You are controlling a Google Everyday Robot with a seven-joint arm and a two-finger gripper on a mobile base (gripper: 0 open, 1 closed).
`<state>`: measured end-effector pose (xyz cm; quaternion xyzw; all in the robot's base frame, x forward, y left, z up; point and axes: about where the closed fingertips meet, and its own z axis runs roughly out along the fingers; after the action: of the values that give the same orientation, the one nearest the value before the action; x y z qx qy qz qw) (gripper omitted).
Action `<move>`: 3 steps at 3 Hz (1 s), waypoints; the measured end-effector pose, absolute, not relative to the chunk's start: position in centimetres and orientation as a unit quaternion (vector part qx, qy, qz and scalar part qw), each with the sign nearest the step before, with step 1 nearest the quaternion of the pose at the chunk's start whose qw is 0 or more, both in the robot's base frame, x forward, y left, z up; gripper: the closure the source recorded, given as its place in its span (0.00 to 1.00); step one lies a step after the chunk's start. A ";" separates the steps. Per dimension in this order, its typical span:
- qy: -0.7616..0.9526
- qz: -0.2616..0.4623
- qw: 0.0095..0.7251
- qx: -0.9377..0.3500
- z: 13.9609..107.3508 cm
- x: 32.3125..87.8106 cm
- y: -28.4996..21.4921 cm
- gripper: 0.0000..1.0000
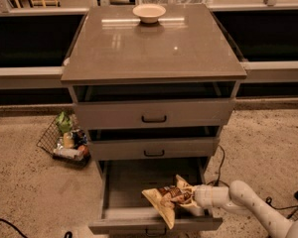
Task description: Pick brown chip bag from bottom drawer and place on counter
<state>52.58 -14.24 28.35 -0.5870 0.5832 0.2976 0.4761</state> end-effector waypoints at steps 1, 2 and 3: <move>0.540 0.272 0.502 -0.619 33.4 52.7 -14.2 1.00; 0.484 0.228 0.521 -0.664 40.8 52.1 -13.5 1.00; 0.438 0.185 0.528 -0.704 47.1 51.0 -12.6 1.00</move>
Offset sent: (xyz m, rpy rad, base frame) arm -0.0193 0.0158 0.2250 -0.1017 -0.4723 0.2055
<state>50.99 -12.63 47.11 -0.7037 0.4381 0.1853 0.5277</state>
